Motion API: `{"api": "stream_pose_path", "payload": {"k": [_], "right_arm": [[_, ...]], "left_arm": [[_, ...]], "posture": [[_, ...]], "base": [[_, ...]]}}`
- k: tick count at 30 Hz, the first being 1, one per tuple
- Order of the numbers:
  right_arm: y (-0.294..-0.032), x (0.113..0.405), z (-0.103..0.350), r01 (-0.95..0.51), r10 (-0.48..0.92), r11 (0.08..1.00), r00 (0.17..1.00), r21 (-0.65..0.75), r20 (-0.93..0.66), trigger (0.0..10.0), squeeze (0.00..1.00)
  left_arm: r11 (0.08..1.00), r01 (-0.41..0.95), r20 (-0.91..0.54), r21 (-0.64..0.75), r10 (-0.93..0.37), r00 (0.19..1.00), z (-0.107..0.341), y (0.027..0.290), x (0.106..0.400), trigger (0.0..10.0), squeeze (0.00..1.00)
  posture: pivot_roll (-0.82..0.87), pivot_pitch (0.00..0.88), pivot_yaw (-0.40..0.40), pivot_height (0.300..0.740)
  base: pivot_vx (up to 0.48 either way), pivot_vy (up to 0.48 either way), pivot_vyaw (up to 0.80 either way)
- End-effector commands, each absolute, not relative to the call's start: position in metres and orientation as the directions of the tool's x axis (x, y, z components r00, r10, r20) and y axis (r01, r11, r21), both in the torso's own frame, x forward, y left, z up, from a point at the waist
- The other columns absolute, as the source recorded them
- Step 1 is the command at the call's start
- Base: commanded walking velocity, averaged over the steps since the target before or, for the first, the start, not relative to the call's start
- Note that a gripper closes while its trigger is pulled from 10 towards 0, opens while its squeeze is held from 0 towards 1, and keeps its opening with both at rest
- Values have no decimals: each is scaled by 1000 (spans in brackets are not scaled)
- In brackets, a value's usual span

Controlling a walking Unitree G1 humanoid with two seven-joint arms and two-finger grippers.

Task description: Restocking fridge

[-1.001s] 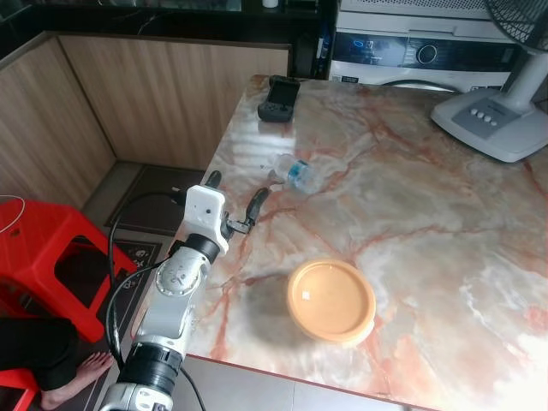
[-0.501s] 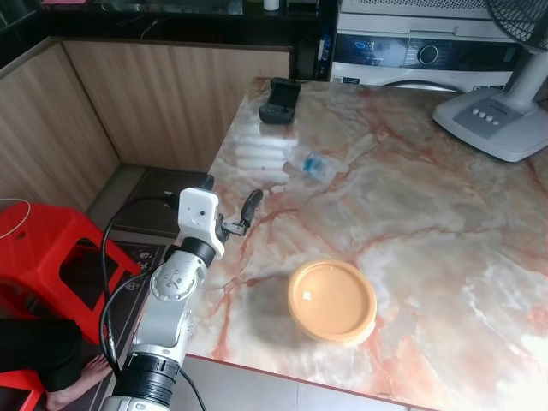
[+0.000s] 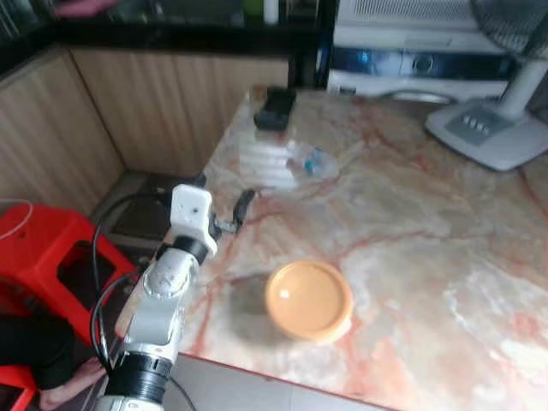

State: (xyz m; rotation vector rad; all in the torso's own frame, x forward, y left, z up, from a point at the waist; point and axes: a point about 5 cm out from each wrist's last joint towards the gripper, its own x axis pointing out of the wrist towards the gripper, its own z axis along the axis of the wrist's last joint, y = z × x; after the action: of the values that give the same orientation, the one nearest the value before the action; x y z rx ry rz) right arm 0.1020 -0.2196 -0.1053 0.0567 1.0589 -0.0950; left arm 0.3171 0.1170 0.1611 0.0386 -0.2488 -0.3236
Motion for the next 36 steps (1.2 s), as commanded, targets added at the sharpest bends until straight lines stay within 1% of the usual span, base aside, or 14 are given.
{"api": "stream_pose_path", "payload": {"k": [1, 7, 8, 12, 16, 21, 22, 24, 26, 29, 31, 36], "right_arm": [[-218, 101, -106, 109, -46, 994, 479, 7, -877, 10000, 0], [-218, 101, -106, 110, -43, 994, 480, 11, -876, 10000, 0], [-218, 101, -106, 108, -42, 994, 479, 11, -877, 10000, 0], [-218, 100, -106, 107, -42, 994, 479, 11, -877, 10000, 0], [-217, 100, -106, 109, -42, 994, 478, 12, -877, 10000, 0], [-217, 100, -106, 104, -39, 994, 477, 13, -878, 10000, 0], [-217, 100, -106, 105, -39, 994, 476, 13, -878, 10000, 0], [-217, 100, -107, 102, -37, 995, 476, 13, -879, 10000, 0], [-217, 100, -107, 100, -37, 995, 476, 13, -879, 10000, 0], [-217, 100, -106, 98, -37, 995, 476, 11, -879, 10000, 0], [-217, 100, -106, 97, -39, 995, 475, 8, -879, 10000, 0], [-218, 99, -107, 97, -41, 995, 474, 6, -879, 10000, 0]], "left_arm": [[946, 308, 258, 102, -324, 910, 170, 119, 317, 10000, 0], [935, 340, 259, 101, -355, 898, 169, 115, 314, 10000, 0], [934, 348, 263, 83, -357, 896, 168, 115, 312, 10000, 0], [934, 347, 241, 84, -357, 902, 164, 114, 309, 10000, 0], [940, 339, 216, 34, -338, 916, 157, 116, 304, 10000, 0], [941, 335, 196, 40, -336, 921, 154, 118, 302, 10000, 0], [944, 329, 182, 11, -326, 928, 152, 118, 303, 10000, 0], [928, 332, 149, -170, -308, 939, 149, 118, 306, 10000, 0], [873, 338, 130, -351, -312, 941, 147, 115, 308, 10000, 0], [853, 364, 129, -374, -341, 931, 149, 111, 308, 10000, 0], [815, 416, 145, -403, -392, 908, 153, 105, 304, 10000, 0], [807, 424, 132, -411, -408, 903, 152, 104, 301, 10000, 0]], "posture": [[88, 66, -14, 740], [89, 70, -14, 740], [91, 72, -13, 740], [92, 73, -11, 740], [89, 74, -10, 740], [95, 75, -11, 740], [94, 76, -12, 740], [92, 74, -12, 740], [91, 72, -11, 740], [82, 67, -8, 740], [79, 60, -7, 740], [81, 54, -8, 740]], "base": [[0, 0, 0], [0, 0, 0], [0, 0, 0], [0, 0, 0], [0, 0, 0], [0, 0, 0], [0, 0, 0], [0, 0, 0], [0, 0, 0], [0, 0, 0], [0, 0, 0], [0, 0, 0]]}}
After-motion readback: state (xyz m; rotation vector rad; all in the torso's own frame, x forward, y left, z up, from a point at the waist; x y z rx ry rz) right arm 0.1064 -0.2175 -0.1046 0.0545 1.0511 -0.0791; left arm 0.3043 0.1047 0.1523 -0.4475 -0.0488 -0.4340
